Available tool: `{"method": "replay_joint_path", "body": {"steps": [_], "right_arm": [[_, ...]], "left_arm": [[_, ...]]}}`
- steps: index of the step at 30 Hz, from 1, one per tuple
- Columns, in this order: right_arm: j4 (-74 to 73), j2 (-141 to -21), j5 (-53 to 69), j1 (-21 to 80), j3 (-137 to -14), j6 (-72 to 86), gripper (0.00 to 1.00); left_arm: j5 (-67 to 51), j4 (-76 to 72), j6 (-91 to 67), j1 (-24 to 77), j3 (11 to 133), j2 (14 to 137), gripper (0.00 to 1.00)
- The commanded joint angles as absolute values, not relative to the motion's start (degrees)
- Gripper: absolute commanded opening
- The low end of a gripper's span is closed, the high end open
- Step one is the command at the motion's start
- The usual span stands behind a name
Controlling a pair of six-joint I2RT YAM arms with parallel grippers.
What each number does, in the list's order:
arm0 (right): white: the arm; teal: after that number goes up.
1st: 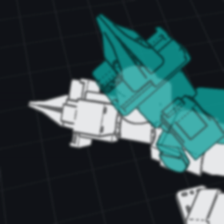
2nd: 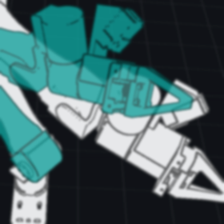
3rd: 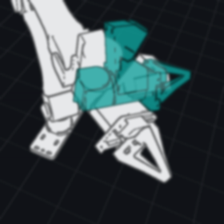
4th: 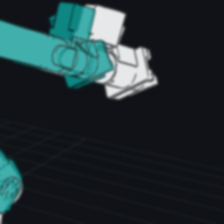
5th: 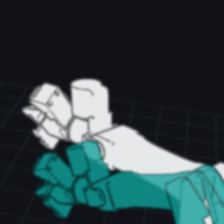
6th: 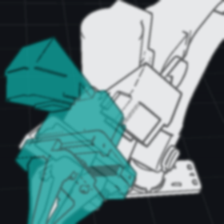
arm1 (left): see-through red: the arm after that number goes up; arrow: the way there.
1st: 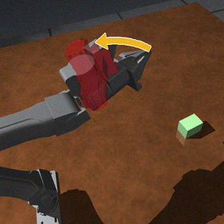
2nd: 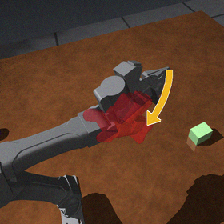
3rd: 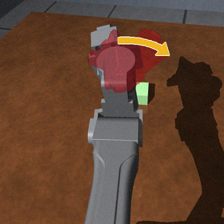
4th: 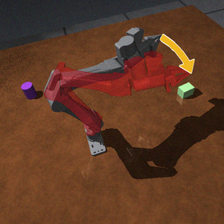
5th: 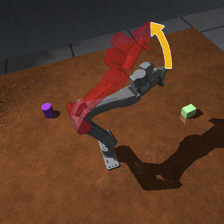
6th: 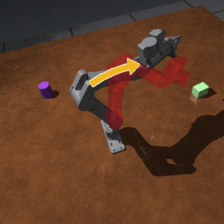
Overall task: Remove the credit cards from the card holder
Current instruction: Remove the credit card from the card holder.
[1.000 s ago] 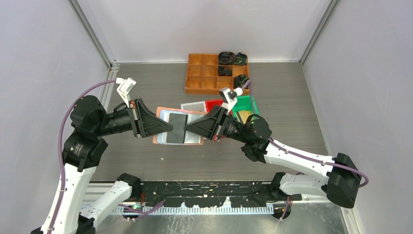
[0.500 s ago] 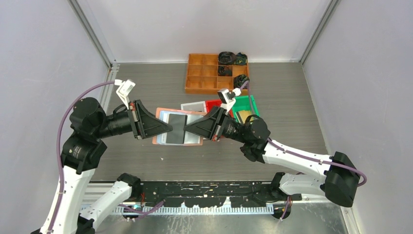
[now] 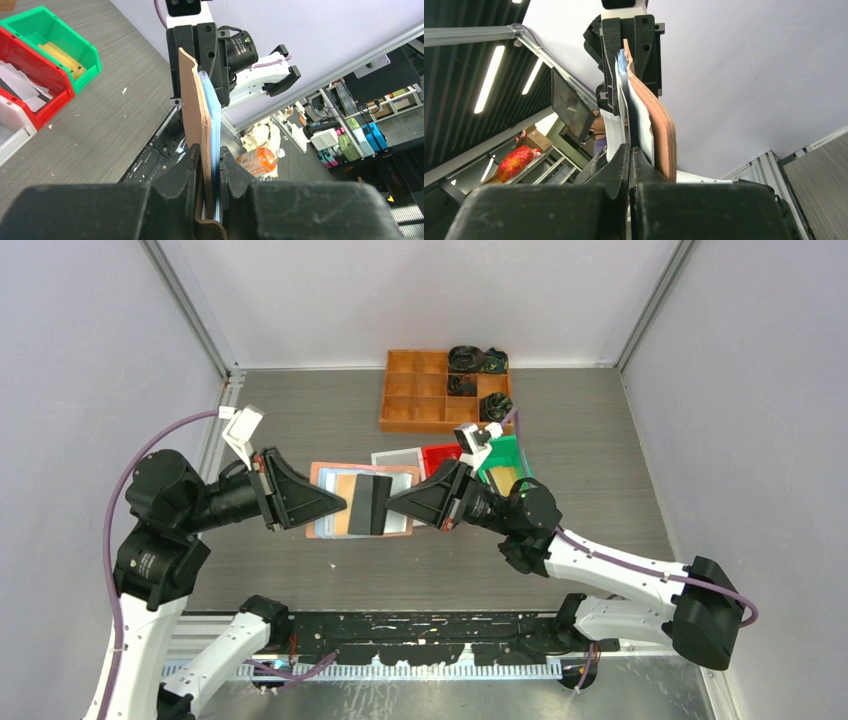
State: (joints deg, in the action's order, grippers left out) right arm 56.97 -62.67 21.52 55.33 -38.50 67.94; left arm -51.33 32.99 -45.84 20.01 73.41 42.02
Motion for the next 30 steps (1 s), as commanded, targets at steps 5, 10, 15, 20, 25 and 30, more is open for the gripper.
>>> {"method": "replay_joint_path", "body": {"steps": [5,10,15,20,25,30], "right_arm": [[61.8,-67.5,24.0,56.1,-45.1,70.4,0.36],[63.6,-68.3,24.6,56.1,-45.6,71.7,0.43],[63.7,-69.7,26.2,56.4,-47.5,71.8,0.37],[63.2,-68.9,26.6,56.4,-47.3,71.2,0.19],[56.0,-62.2,25.9,54.1,-44.3,67.5,0.01],[39.5,-52.5,26.5,47.7,-44.8,62.3,0.01]], "left_arm": [[-51.8,28.5,-45.7,20.0,75.9,41.4,0.00],[-52.0,28.7,-45.5,20.0,76.1,41.4,0.00],[-51.8,28.3,-45.7,20.0,76.1,41.6,0.00],[-51.3,28.6,-45.1,20.0,76.3,41.7,0.00],[-50.2,31.6,-41.7,19.9,77.8,41.8,0.00],[-49.9,33.5,-39.2,20.0,78.8,41.7,0.00]]}}
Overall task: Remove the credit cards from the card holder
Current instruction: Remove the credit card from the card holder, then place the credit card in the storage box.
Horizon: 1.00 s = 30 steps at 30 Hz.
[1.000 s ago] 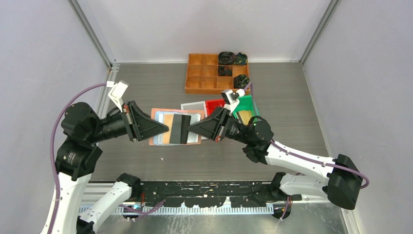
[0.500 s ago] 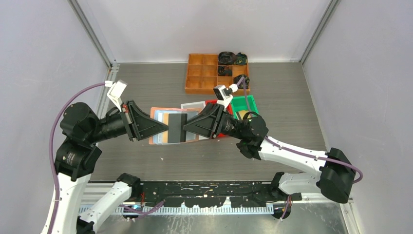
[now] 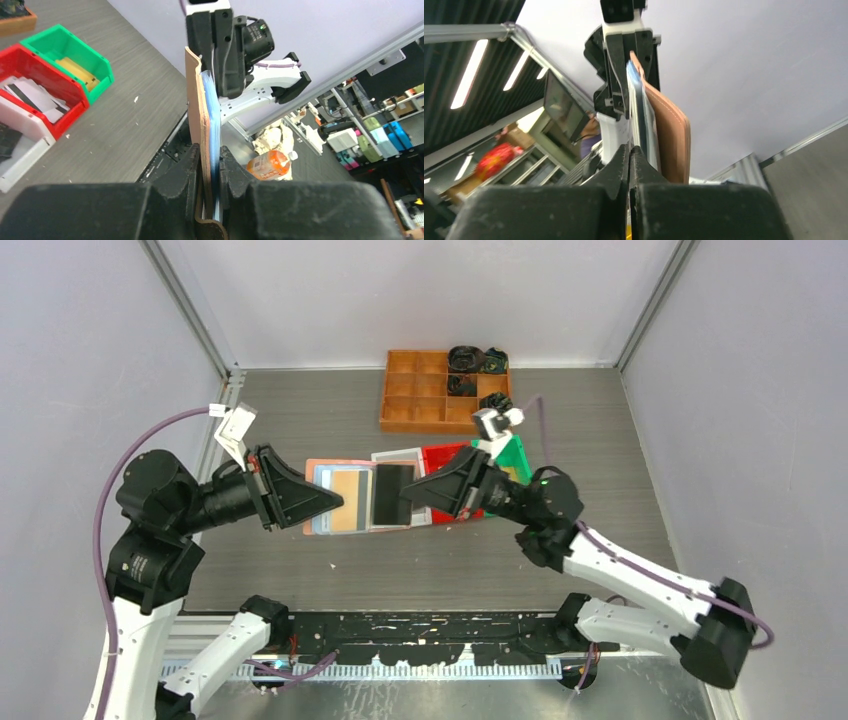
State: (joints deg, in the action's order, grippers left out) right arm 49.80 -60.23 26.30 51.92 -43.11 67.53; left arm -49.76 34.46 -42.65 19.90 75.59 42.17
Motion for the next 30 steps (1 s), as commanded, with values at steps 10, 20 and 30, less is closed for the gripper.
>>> {"method": "replay_joint_path", "body": {"steps": [10,20,30], "right_arm": [[0.8,-47.8,23.0,34.8,-56.0,46.1,0.01],[-6.4,-72.5,24.9,32.6,-63.9,42.1,0.01],[-12.9,-98.9,18.9,35.3,-76.2,33.9,0.01]], "left_arm": [[-53.5,34.4,-36.8,20.0,80.9,41.6,0.00],[-54.3,37.2,-31.8,20.0,84.0,41.8,0.00],[-57.0,34.4,-33.3,20.0,83.5,41.4,0.00]]}}
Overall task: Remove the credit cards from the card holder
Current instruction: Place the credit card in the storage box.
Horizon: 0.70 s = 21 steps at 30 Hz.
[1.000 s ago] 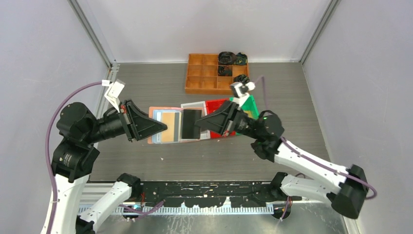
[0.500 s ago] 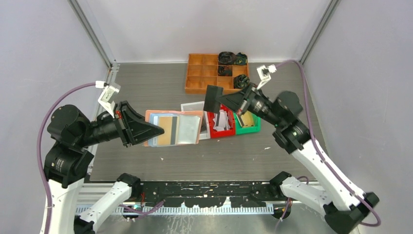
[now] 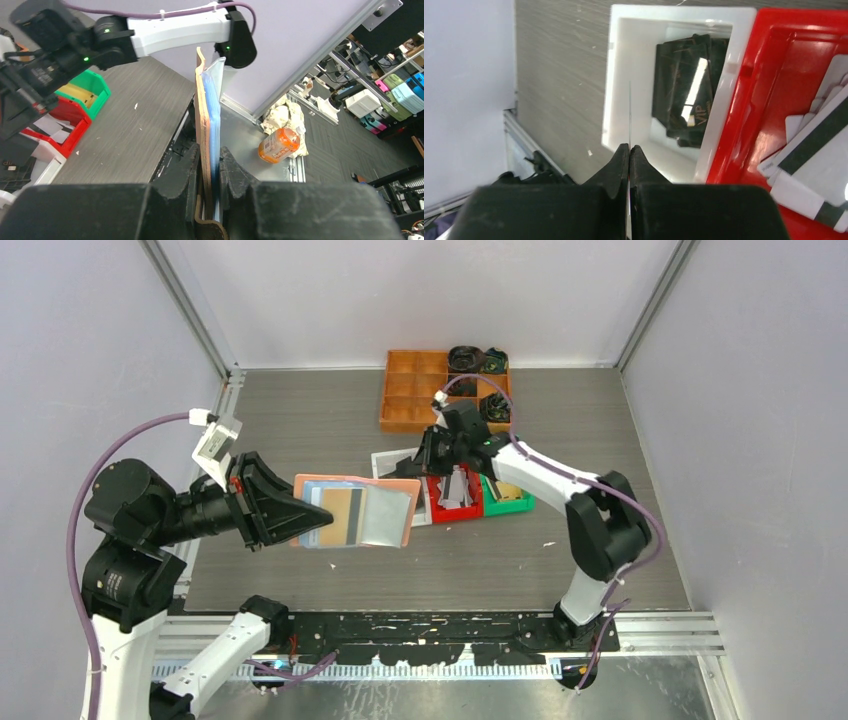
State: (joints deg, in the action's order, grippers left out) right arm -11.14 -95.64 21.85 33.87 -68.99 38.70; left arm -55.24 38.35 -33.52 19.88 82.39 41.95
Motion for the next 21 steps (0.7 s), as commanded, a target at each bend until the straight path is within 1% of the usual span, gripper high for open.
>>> {"method": "replay_joint_path", "body": {"steps": [1,5,6,8,10,11,13,14,19,21], "right_arm": [[-13.1,-100.5,18.4,35.4,-77.2,33.6,0.01],[-14.6,-105.6,15.7,36.9,-81.8,32.4,0.01],[-15.3,-106.8,14.6,37.4,-83.4,32.0,0.04],[-17.4,-109.0,12.9,37.9,-86.0,31.6,0.21],[-19.0,-109.7,11.0,38.0,-87.5,32.0,0.35],[-18.7,-108.7,10.4,38.0,-87.2,32.2,0.45],[-17.5,-105.3,9.5,38.1,-86.1,32.4,0.61],[-17.0,-103.4,9.2,38.2,-85.7,32.3,0.64],[-16.5,-91.6,9.1,38.2,-85.7,32.6,0.70],[-16.2,-86.1,10.1,38.2,-85.6,32.9,0.75]], "left_arm": [[-57.0,34.4,-33.3,20.0,83.5,41.3,0.00],[-57.0,34.3,-33.3,20.0,82.9,41.0,0.00],[-57.0,34.2,-33.4,20.0,82.7,40.9,0.00],[-57.0,34.0,-33.6,20.0,82.5,40.9,0.00],[-57.3,34.0,-33.7,20.0,82.5,40.9,0.00],[-57.4,34.0,-33.7,20.0,82.5,40.9,0.00],[-57.8,34.3,-33.6,20.0,82.3,40.8,0.00],[-57.9,34.2,-33.6,20.0,82.1,40.9,0.00],[-58.0,34.1,-33.7,20.0,81.1,40.5,0.00],[-57.9,34.2,-33.6,20.0,81.0,40.5,0.00]]}}
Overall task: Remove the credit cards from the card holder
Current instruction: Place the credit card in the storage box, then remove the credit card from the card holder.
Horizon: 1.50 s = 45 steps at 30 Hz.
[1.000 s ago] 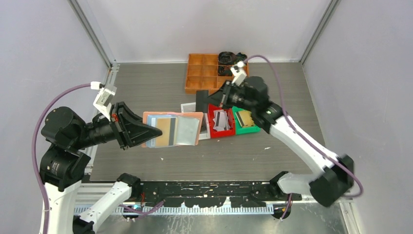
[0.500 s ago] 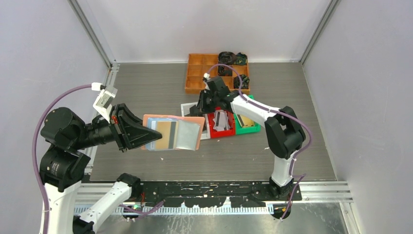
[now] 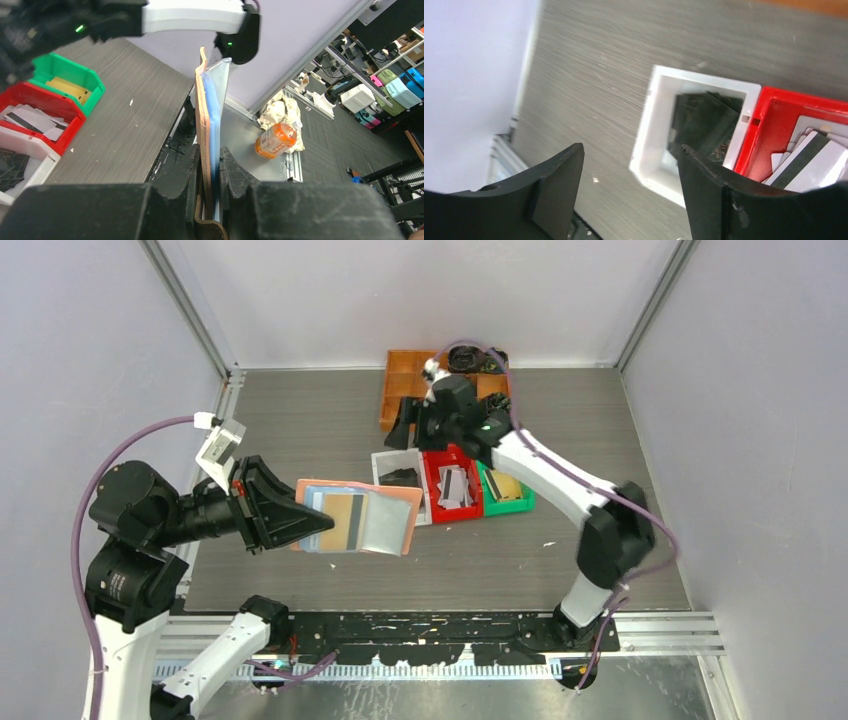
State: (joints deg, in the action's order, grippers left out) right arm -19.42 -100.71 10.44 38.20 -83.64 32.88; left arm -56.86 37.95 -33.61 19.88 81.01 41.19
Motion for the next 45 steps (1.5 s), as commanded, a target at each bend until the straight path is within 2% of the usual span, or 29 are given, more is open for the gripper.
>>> {"method": "replay_joint_path", "body": {"steps": [1,4,7,13,20,30,33,35,37,40,45], "right_arm": [[-15.7,-82.9,11.0,38.2,-85.0,33.2,0.77],[-9.9,-72.7,16.3,38.0,-80.5,36.6,0.89],[5.2,-63.6,23.7,37.9,-72.9,45.3,0.99],[19.8,-58.6,34.0,39.6,-64.8,59.4,1.00],[6.8,-60.6,34.3,49.2,-68.5,47.7,1.00],[8.3,-60.3,36.3,54.3,-66.7,44.2,1.00],[6.4,-60.4,35.8,54.7,-66.9,43.8,0.93],[3.4,-60.7,35.1,54.8,-67.3,42.6,0.86],[1.8,-61.0,34.9,55.0,-67.4,42.1,0.75],[0.4,-61.4,34.4,55.2,-67.9,41.5,0.54],[-1.4,-61.9,32.3,56.6,-67.3,41.6,0.41]], "left_arm": [[-57.9,34.4,-33.6,20.0,80.9,40.5,0.00],[-57.8,35.4,-33.4,20.0,80.1,40.2,0.00],[-57.9,35.6,-33.7,20.0,78.6,39.7,0.00],[-58.0,35.6,-33.9,20.0,76.6,39.8,0.00],[-58.1,36.0,-33.7,20.0,75.5,40.2,0.00],[-57.4,40.6,-28.4,20.0,76.8,41.5,0.00],[-57.2,40.4,-28.2,20.0,76.0,41.6,0.00],[-57.1,40.2,-28.2,20.0,76.0,41.6,0.00],[-57.1,39.9,-28.4,20.0,76.1,41.8,0.00],[-57.0,39.8,-28.5,20.0,76.3,41.9,0.00],[-56.2,39.4,-28.7,20.0,76.2,41.9,0.00]]}}
